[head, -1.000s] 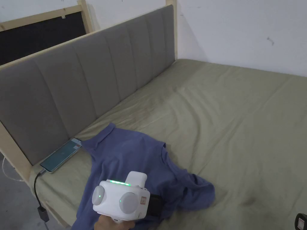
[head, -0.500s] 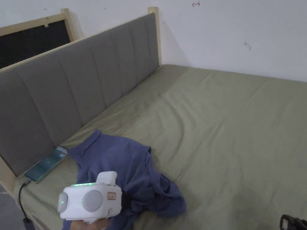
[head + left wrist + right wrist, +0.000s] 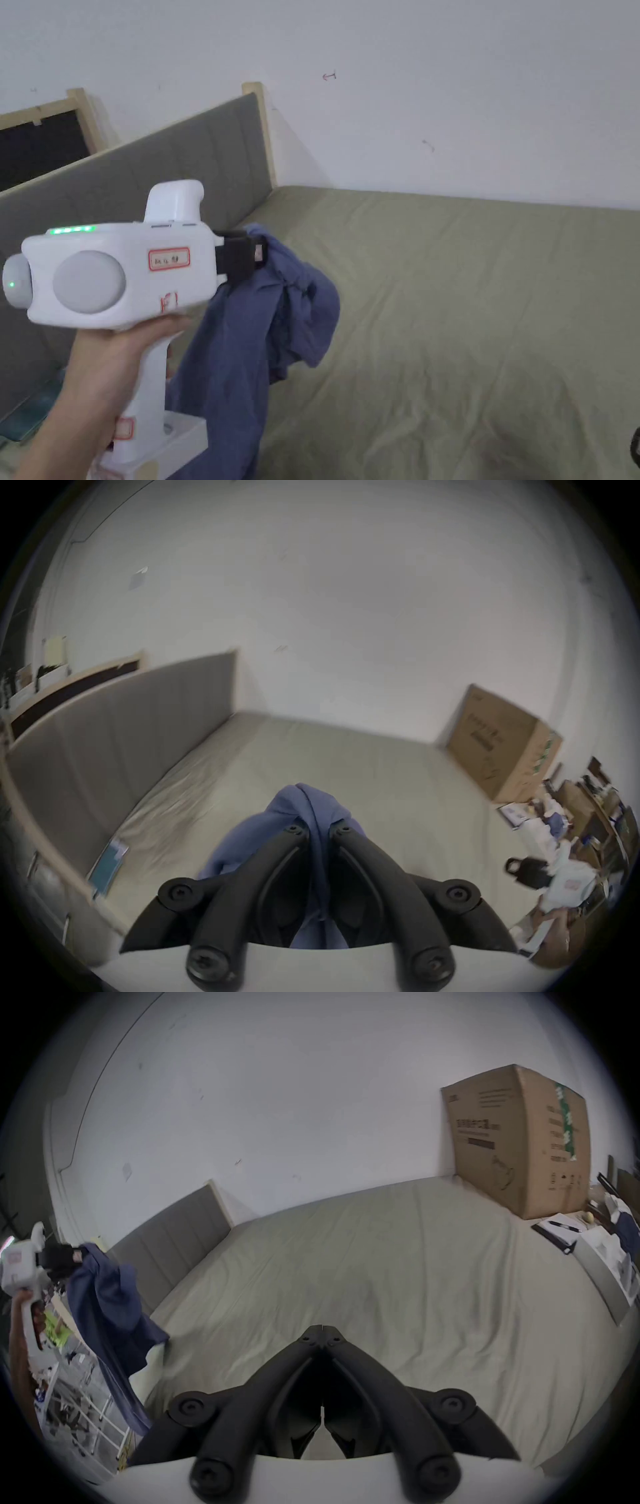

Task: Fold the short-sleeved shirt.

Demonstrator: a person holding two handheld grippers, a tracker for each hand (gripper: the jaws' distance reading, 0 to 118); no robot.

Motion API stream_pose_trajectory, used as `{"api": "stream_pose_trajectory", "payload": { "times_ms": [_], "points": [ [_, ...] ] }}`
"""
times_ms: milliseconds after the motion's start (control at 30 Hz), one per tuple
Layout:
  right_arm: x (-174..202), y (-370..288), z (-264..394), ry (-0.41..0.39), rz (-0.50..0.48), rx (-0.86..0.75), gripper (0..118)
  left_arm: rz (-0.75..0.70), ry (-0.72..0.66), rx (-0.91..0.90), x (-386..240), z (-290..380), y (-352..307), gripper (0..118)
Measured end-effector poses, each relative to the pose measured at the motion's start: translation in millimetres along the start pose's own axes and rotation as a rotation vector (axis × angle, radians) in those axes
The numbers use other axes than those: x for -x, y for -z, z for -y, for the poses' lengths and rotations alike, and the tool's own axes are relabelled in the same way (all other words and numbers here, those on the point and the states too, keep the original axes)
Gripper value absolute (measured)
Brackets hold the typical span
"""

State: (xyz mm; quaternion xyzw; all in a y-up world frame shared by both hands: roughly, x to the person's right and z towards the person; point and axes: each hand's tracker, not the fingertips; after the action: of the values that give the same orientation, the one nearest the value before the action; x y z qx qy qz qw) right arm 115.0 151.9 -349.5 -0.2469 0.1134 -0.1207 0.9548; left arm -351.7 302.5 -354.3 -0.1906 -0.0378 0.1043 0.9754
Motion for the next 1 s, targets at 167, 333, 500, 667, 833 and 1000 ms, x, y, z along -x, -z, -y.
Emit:
{"api": "stream_pose_trajectory", "payload": {
  "times_ms": [167,333,500,667,833,1000],
  "points": [
    [-33.5,-32.1,-13.7,0.036,0.096,-0.075,0,0.218,0.138,-0.025,-107.7,-24.0,30.5,6],
    [-69.4,-59.1,-17.1,0.053,0.177,-0.097,0,0.503,0.121,0.106,-198.8,25.4,99.7,6],
    [-104.1,-69.9,-8.9,0.087,0.264,-0.076,0,0.549,0.112,0.466,-263.3,165.4,201.2,6],
    [-133.9,-71.4,9.4,0.110,0.323,-0.009,0,0.507,0.151,0.859,-277.0,306.8,247.6,6],
    [-155.0,-59.5,21.2,0.152,0.363,0.041,0,0.514,-0.010,0.839,-260.4,309.3,245.6,7],
    [-149.3,-51.4,21.7,0.156,0.337,0.046,0,0.554,-0.008,0.836,-257.5,305.2,244.7,52]
  ]
}}
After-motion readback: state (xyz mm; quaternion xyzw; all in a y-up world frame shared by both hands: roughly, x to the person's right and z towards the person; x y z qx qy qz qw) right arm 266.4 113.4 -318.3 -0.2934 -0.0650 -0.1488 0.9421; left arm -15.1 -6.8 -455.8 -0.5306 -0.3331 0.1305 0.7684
